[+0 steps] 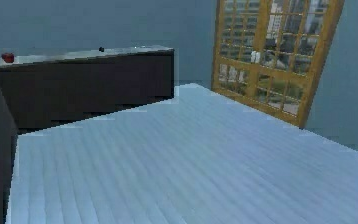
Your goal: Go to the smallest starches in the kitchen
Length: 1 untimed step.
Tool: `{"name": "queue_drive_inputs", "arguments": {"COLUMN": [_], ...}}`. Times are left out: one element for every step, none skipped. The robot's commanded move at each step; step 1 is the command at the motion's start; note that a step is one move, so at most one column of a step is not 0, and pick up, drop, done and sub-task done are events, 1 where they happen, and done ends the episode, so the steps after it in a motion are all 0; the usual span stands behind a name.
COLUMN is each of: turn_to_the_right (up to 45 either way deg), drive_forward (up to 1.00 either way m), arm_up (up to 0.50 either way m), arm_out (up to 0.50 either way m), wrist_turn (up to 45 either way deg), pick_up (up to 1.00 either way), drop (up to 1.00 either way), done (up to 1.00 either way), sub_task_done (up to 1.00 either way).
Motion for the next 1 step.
{"name": "queue_drive_inputs", "arguments": {"turn_to_the_right": [-24.0], "drive_forward": [0.0], "arm_up": [0.0], "arm_out": [0.0], "wrist_turn": [0.0], "pick_up": [0.0], "drop": [0.0], "done": [0.0], "sub_task_done": [0.0]}}
